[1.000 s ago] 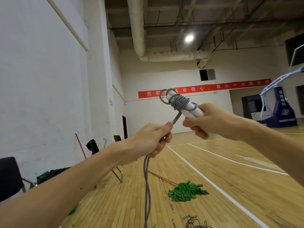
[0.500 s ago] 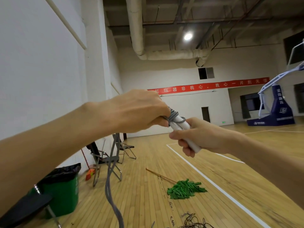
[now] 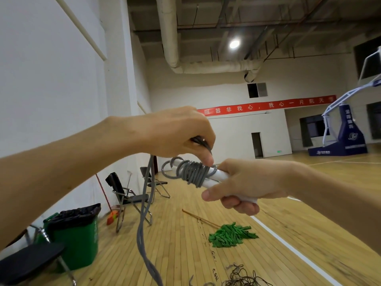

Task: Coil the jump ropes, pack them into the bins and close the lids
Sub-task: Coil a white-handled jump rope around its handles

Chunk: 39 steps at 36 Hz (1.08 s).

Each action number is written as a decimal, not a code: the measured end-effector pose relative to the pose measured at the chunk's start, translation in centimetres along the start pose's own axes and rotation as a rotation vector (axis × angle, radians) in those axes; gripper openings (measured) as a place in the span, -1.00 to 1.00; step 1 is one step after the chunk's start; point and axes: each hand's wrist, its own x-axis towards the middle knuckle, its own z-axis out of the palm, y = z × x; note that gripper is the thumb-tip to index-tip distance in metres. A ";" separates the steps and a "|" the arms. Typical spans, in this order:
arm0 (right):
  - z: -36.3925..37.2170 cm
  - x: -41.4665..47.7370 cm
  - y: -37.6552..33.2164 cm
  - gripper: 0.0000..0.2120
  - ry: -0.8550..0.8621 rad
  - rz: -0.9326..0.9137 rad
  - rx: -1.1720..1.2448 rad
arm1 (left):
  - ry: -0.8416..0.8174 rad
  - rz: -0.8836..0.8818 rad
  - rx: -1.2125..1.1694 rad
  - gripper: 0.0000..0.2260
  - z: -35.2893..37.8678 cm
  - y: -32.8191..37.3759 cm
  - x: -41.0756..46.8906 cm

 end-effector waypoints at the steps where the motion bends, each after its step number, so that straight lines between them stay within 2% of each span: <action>1: 0.0 -0.2 -0.1 -0.76 -0.002 0.002 -0.037 | -0.007 0.001 -0.024 -0.80 -0.1 0.3 -0.1; 6: 0.3 -0.9 -0.8 -0.75 0.003 0.010 -0.212 | -0.124 -0.071 -0.297 -0.71 -0.2 0.8 0.2; 12: 1.3 -1.4 -1.3 -0.71 -0.017 -0.034 -0.330 | -0.270 -0.073 -0.605 -0.79 -0.3 0.5 -0.3; 19: 1.6 -1.9 -1.6 -0.71 0.007 -0.137 -0.329 | -0.335 -0.116 -0.920 -0.93 0.6 -0.6 -1.4; 24: 1.3 -2.2 -2.1 -0.76 -0.057 -0.240 -0.249 | -0.359 -0.060 -1.231 -0.77 2.0 -1.2 -2.4; 29: 1.1 -2.1 -2.0 -0.85 -0.113 -0.307 -0.102 | -0.311 0.062 -1.498 -0.82 3.7 -1.5 -2.3; 32: 0.8 -1.9 -1.6 -0.88 -0.065 -0.331 -0.008 | -0.218 0.005 -1.660 -0.80 4.6 -1.4 -2.7; 34: 0.6 -1.8 -1.5 -0.90 -0.024 -0.351 0.056 | -0.120 -0.043 -1.630 -0.82 5.0 -1.2 -3.3; 36: 0.5 -1.5 -1.5 -0.81 0.019 -0.371 0.131 | -0.043 -0.105 -1.496 -0.71 5.6 -1.0 -3.6; 37: 0.4 -1.4 -1.5 -0.77 0.036 -0.373 0.158 | -0.008 -0.160 -1.451 -0.66 5.9 -1.0 -3.6; 39: 0.4 -1.1 -1.3 -0.80 0.059 -0.368 0.162 | 0.070 -0.306 -1.407 -0.70 6.5 -1.4 -3.5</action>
